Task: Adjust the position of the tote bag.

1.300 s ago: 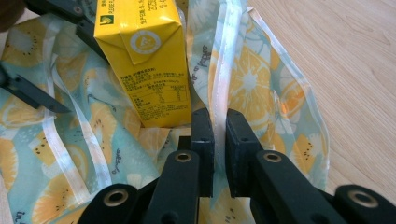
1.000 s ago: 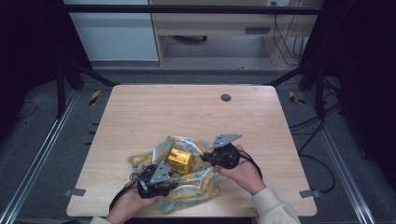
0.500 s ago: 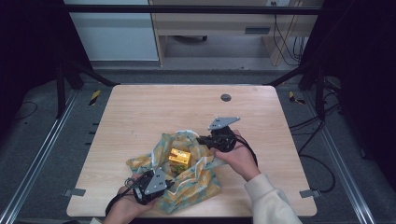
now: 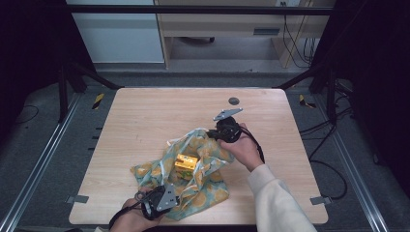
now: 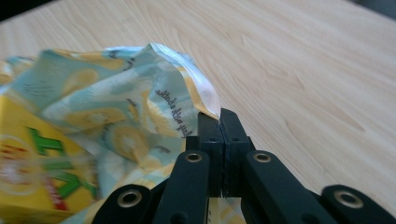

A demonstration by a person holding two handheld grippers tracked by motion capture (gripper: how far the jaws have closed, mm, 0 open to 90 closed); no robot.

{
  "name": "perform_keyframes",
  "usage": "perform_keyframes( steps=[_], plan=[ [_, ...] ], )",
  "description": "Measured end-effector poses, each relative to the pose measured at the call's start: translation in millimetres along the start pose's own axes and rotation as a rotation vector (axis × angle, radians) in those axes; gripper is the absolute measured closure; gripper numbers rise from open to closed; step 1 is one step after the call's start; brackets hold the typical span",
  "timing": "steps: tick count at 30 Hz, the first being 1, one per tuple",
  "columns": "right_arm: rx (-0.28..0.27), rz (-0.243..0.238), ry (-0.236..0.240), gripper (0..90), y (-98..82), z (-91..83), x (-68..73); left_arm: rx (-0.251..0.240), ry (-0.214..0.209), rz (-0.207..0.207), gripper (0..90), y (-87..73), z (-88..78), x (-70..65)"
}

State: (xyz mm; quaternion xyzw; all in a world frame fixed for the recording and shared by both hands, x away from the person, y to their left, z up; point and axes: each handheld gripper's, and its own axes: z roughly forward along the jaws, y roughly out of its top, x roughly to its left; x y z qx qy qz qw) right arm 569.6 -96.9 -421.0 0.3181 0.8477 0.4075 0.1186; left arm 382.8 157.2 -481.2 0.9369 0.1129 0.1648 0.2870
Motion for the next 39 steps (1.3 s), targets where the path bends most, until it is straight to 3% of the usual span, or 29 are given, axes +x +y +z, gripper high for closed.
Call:
perform_keyframes(
  steps=[8,15,25,29,39],
  plan=[
    [0.052,0.052,-0.05,89.9,-21.7,15.8,-19.5,0.008,0.001,-0.016,90.0,-3.3,1.6,3.3],
    [0.054,0.086,-0.094,90.0,-31.0,19.2,-34.8,0.02,0.007,-0.013,90.0,-3.7,2.1,3.5],
    [0.063,0.104,-0.138,90.0,-31.9,18.4,-44.6,0.036,0.026,-0.001,90.0,-3.1,0.6,3.6],
    [0.058,0.133,-0.149,90.0,-33.9,19.8,-49.1,0.027,0.014,-0.01,90.0,-3.6,1.1,3.4],
    [0.043,0.148,-0.195,90.0,-32.6,19.2,-52.2,0.037,0.011,-0.005,90.0,-3.7,1.4,2.0]
  ],
)
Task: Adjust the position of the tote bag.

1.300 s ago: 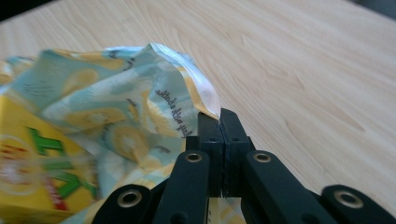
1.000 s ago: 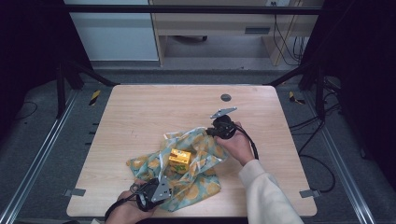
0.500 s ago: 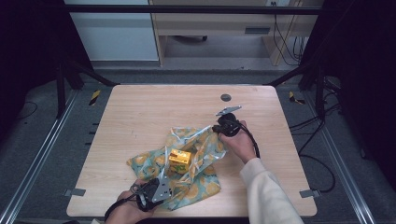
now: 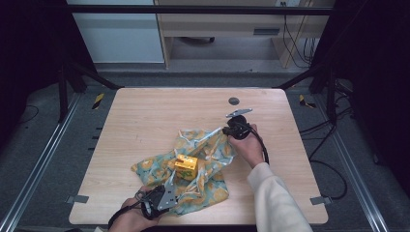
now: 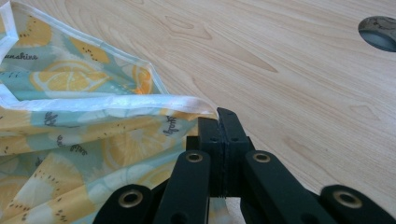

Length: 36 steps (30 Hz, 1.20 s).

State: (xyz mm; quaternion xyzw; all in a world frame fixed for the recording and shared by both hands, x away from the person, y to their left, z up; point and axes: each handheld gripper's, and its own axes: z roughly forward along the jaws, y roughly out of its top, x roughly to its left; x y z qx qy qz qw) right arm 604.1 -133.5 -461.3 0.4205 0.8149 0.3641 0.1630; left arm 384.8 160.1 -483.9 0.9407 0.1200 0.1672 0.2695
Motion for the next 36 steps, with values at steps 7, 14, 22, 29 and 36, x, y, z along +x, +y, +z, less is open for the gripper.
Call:
perform_keyframes(
  steps=[7,14,22,29,36],
  plan=[
    [-0.008,0.014,-0.011,90.0,-0.2,1.4,-1.6,0.003,0.003,0.004,90.0,-0.4,-0.7,-0.2],
    [0.006,0.014,-0.021,90.0,-0.9,-0.4,-4.0,0.001,-0.008,0.005,90.0,-1.7,-2.7,0.5],
    [-0.023,-0.017,-0.037,73.2,1.4,-9.8,3.2,-0.076,0.047,-0.04,72.7,1.2,-6.6,4.0],
    [-0.062,-0.079,-0.062,36.4,2.5,-34.0,19.4,-0.218,0.075,-0.186,50.0,0.9,-24.8,14.5],
    [-0.099,-0.096,-0.057,28.9,-4.8,-61.6,34.9,-0.29,0.146,-0.263,44.4,3.1,-37.9,22.0]
  ],
)
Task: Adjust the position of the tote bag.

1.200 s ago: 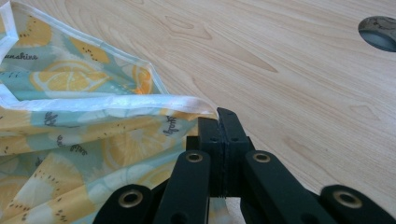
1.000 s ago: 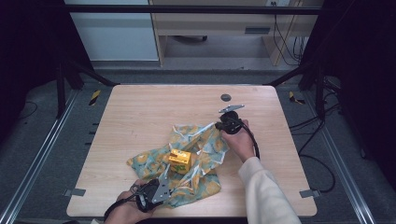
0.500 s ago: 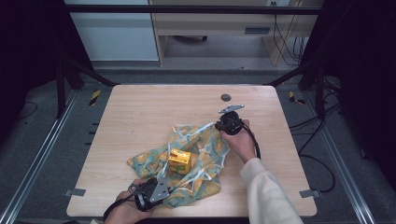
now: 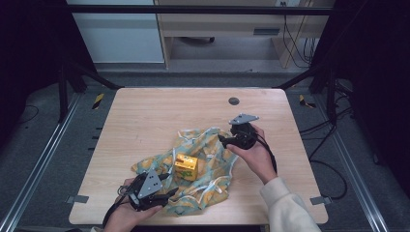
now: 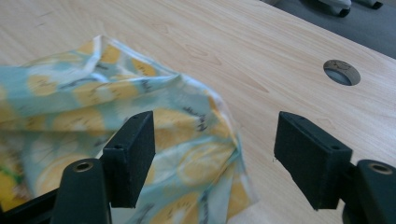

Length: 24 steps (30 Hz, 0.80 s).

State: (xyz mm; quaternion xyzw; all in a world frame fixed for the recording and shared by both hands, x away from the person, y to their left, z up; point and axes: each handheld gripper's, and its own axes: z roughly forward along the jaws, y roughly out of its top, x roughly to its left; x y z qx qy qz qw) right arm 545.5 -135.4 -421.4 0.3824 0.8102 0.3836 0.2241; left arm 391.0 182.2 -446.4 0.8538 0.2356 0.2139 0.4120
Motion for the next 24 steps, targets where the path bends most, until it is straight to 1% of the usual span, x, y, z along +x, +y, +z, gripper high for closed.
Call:
perform_keyframes(
  steps=[1,2,3,4,6,8,9,10,11,12,13,14,15,16,17,18,19,20,21,22,23,24],
  plan=[
    [-0.007,-0.002,0.003,28.8,-1.7,-4.8,1.8,-0.003,0.025,-0.006,43.9,1.3,-1.2,1.1],
    [-0.017,-0.003,0.007,28.8,-4.0,-9.4,3.7,0.007,0.055,-0.001,43.8,2.9,-2.8,3.1],
    [-0.021,-0.011,0.01,28.8,-6.9,-14.5,5.6,0.012,0.075,-0.002,43.7,3.6,-3.3,4.1],
    [-0.023,-0.01,0.011,28.8,-8.8,-17.2,6.9,0.017,0.097,-0.007,43.6,4.0,-3.8,6.1],
    [-0.027,-0.009,0.021,28.7,-14.3,-22.9,9.2,0.021,0.116,-0.047,41.7,4.0,-3.4,11.9],
    [-0.028,-0.004,0.04,28.8,-19.3,-27.3,12.7,0.021,0.136,-0.062,40.7,3.9,-1.7,17.9],
    [-0.031,-0.007,0.051,29.8,-22.8,-29.5,16.0,0.033,0.137,-0.063,40.7,4.3,0.4,21.1],
    [-0.031,-0.007,0.051,29.8,-22.8,-29.5,16.0,0.033,0.137,-0.063,40.4,4.3,0.4,21.1],
    [-0.032,-0.013,0.065,30.5,-25.3,-31.0,19.3,0.062,0.139,-0.062,40.4,4.7,5.5,26.0],
    [-0.034,-0.011,0.1,30.8,-31.3,-32.2,30.5,0.087,0.146,-0.054,38.9,4.7,8.9,29.3],
    [-0.033,-0.014,0.111,30.4,-33.2,-31.8,34.6,0.112,0.145,-0.057,38.2,4.6,14.6,35.7],
    [-0.033,-0.022,0.124,29.0,-35.5,-31.0,40.3,0.117,0.139,-0.061,36.8,4.6,17.7,38.2],
    [-0.032,-0.031,0.13,27.1,-37.1,-30.0,44.5,0.129,0.133,-0.06,35.2,4.8,20.8,41.2],
    [-0.032,-0.046,0.13,24.9,-38.6,-28.7,48.5,0.149,0.138,-0.062,34.1,4.7,26.2,45.4],
    [-0.031,-0.078,0.127,23.5,-40.8,-26.4,54.4,0.153,0.142,-0.067,33.4,3.7,30.0,48.0],
    [-0.028,-0.089,0.139,22.8,-42.5,-24.4,57.5,0.154,0.137,-0.078,33.5,1.8,33.2,50.0],
    [-0.022,-0.08,0.168,20.9,-44.0,-22.2,60.3,0.149,0.136,-0.091,34.3,-1.0,35.9,50.5],
    [-0.012,-0.083,0.191,20.5,-45.4,-20.6,63.7,0.165,0.133,-0.077,36.8,-4.0,37.3,50.6],
    [-0.006,-0.092,0.204,20.6,-46.8,-20.3,67.0,0.18,0.129,-0.062,40.4,-6.2,38.2,50.2],
    [-0.002,-0.094,0.217,20.9,-47.8,-20.5,68.8,0.192,0.119,-0.058,42.6,-9.8,40.0,49.2],
    [0.004,-0.088,0.242,22.1,-49.7,-21.1,72.0,0.195,0.115,-0.064,44.9,-11.8,40.8,48.6],
    [0.013,-0.09,0.253,22.6,-51.1,-21.1,73.9,0.202,0.109,-0.055,49.2,-14.1,41.3,47.7]
  ],
)
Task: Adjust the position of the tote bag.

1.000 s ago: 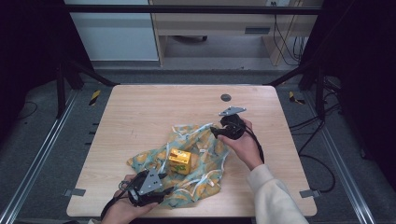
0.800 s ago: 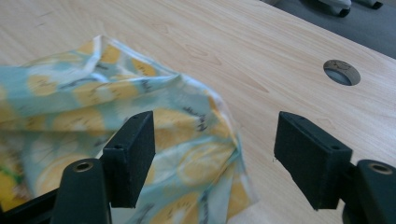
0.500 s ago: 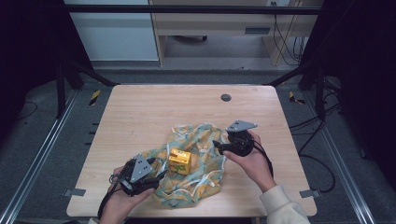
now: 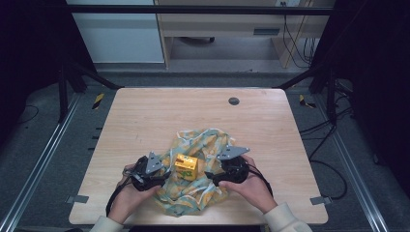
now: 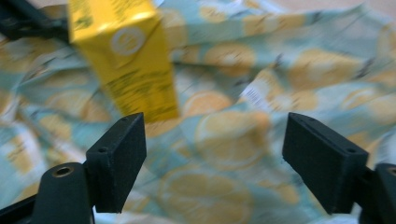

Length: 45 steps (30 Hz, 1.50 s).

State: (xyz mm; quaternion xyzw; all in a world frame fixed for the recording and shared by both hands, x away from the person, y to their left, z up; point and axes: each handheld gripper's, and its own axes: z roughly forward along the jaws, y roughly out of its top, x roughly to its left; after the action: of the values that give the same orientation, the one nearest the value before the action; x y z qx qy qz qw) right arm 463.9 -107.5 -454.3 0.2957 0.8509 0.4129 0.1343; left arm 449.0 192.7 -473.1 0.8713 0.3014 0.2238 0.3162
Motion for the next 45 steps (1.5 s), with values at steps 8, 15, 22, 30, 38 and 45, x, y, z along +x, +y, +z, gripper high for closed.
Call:
perform_keyframes(
  steps=[8,15,22,30,38,45],
  plan=[
    [0.119,-0.083,0.056,80.4,-12.2,8.8,8.4,0.024,0.011,0.027,74.6,-0.7,2.2,1.4],
    [0.132,-0.105,0.091,90.0,-16.1,6.8,10.8,0.017,0.053,0.024,78.2,-3.8,-6.1,4.6],
    [0.155,-0.113,0.099,90.0,-24.5,-3.7,15.2,0.056,0.078,0.019,78.7,-9.5,-5.8,7.4],
    [0.201,-0.12,0.109,90.0,-32.5,-4.9,17.9,0.089,0.132,0.031,77.8,-11.2,-2.7,7.9],
    [0.152,-0.07,0.095,81.5,-37.5,-13.0,13.2,0.016,0.129,0.002,59.1,-9.2,-8.7,8.8],
    [0.027,-0.006,-0.011,42.7,-40.6,-39.4,1.7,-0.123,0.102,-0.1,28.3,-4.9,-23.6,9.2]
  ],
)
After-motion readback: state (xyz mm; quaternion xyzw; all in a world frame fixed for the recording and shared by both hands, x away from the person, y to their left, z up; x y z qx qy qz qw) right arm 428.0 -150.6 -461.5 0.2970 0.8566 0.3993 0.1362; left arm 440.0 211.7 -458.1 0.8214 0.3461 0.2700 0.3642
